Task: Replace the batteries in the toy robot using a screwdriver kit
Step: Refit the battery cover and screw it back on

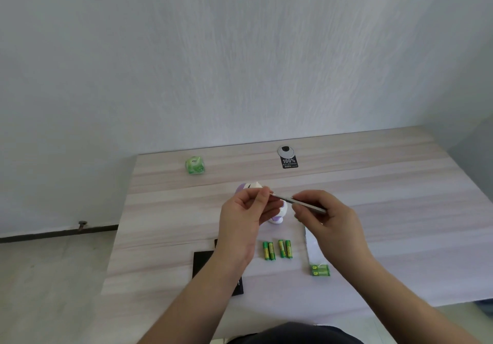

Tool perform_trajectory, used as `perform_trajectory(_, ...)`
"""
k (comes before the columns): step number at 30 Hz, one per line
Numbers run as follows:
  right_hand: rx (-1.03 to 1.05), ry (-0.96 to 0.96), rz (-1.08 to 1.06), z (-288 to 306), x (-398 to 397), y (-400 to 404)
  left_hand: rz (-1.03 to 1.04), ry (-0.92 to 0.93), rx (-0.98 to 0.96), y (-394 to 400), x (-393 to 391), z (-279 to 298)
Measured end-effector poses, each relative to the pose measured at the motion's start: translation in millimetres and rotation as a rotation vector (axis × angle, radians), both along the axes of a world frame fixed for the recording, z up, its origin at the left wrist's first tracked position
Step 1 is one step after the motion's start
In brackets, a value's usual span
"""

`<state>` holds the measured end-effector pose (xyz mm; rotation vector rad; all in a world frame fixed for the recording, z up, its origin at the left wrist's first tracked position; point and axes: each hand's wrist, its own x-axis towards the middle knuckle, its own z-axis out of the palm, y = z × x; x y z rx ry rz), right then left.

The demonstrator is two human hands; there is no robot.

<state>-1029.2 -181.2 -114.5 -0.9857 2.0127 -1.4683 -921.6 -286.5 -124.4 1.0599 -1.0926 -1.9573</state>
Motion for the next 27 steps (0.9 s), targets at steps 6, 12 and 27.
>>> perform_trajectory(6, -0.012, -0.081, -0.002, -1, 8, -6, -0.022, 0.018, 0.007, -3, 4, 1)
perform_trajectory(12, -0.026, -0.134, -0.025, 0, 17, -11, -0.055, 0.037, 0.015, -10, 13, 5)
perform_trajectory(27, -0.02, -0.21, -0.133, -13, 49, -23, -0.124, 0.079, 0.127, -29, 37, -2)
